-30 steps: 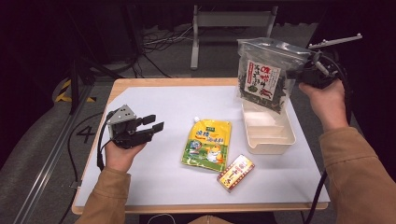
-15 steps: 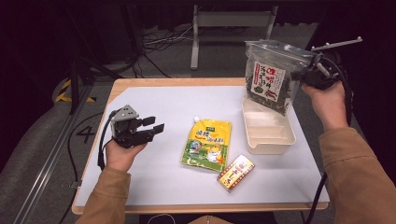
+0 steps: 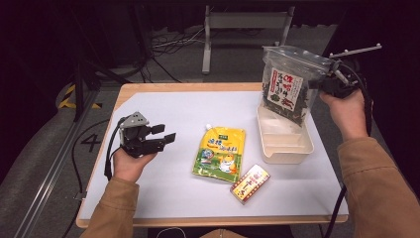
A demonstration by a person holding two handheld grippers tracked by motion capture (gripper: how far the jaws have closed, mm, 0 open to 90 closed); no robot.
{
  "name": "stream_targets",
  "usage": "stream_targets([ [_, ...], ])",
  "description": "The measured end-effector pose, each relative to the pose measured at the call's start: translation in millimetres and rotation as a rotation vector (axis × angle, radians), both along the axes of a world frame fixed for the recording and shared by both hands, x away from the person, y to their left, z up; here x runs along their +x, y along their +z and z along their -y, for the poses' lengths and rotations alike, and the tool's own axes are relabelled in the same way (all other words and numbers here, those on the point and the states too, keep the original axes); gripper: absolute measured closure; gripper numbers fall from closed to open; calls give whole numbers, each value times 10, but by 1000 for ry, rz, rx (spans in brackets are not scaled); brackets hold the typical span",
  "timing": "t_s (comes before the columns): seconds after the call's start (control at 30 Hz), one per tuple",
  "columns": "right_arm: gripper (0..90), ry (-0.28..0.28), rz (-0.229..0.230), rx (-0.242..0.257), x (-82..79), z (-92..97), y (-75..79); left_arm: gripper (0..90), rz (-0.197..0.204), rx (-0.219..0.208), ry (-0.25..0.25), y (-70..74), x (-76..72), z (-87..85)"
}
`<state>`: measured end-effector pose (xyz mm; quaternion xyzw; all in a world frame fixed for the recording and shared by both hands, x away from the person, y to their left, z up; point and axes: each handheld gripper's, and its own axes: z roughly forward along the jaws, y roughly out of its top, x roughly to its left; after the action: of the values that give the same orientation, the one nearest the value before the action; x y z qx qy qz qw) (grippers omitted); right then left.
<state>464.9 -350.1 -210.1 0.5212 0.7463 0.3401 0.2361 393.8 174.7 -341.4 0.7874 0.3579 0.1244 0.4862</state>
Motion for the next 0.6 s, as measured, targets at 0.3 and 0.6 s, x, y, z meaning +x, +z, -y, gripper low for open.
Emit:
stream_targets([
  [0.3,872,3,-14,15,24,43,-122,413,-1,7,0,-15,14,7],
  [0.6,861,6,-37,36,27,101,-243,400,-17,15,-5,-38,29,17],
])
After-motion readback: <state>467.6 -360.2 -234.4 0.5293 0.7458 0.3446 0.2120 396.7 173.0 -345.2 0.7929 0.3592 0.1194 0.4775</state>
